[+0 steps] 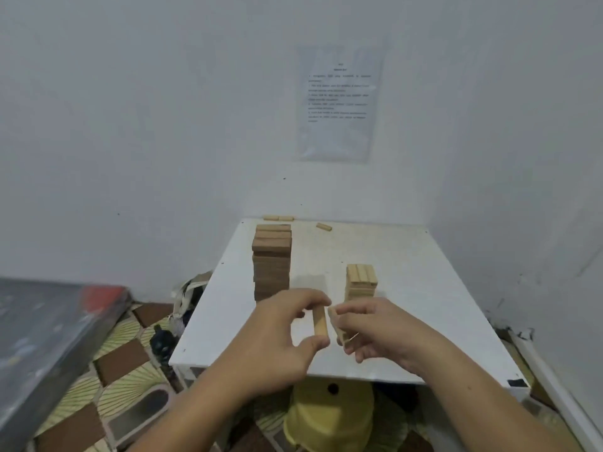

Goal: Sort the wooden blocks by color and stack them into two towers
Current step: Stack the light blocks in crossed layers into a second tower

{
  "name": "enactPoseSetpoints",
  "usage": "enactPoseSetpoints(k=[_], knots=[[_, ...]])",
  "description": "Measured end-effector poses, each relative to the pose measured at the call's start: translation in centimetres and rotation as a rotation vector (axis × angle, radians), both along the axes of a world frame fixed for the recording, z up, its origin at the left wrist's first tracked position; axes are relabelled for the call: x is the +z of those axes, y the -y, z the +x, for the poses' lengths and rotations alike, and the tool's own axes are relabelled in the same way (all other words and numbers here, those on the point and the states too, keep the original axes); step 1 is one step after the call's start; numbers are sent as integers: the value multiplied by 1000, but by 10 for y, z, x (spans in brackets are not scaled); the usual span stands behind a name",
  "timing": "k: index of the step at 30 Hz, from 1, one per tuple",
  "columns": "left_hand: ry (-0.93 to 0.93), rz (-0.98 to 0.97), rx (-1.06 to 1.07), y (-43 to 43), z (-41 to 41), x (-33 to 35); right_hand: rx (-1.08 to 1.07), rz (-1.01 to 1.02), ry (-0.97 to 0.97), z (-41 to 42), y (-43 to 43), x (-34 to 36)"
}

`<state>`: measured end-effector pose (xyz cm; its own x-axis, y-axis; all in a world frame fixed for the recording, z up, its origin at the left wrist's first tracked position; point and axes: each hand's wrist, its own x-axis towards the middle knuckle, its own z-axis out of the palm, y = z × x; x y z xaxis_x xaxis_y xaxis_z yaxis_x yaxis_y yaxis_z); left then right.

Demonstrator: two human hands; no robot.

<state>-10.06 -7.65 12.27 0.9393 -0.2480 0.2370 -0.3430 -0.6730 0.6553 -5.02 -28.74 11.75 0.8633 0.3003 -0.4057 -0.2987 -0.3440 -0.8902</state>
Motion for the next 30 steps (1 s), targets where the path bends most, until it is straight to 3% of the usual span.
enactPoseSetpoints(k=[4, 10, 16, 22, 26, 30], knots=[[-133, 46, 35, 13, 5, -75, -19, -557, 274, -12, -12, -70], [-212, 74, 101, 21, 27, -128, 0, -777, 494, -10, -24, -114], [-226, 93, 91, 26, 44, -145, -36, -758, 522, 5, -19, -131], [-221, 89, 100, 27, 49, -147, -60, -477, 412, 9, 8, -128], [-221, 90, 102, 27, 54, -147, 49, -478, 397, 8, 19, -131], [-244, 91, 74, 28, 58, -150, 23, -461, 413, 12, 19, -134]])
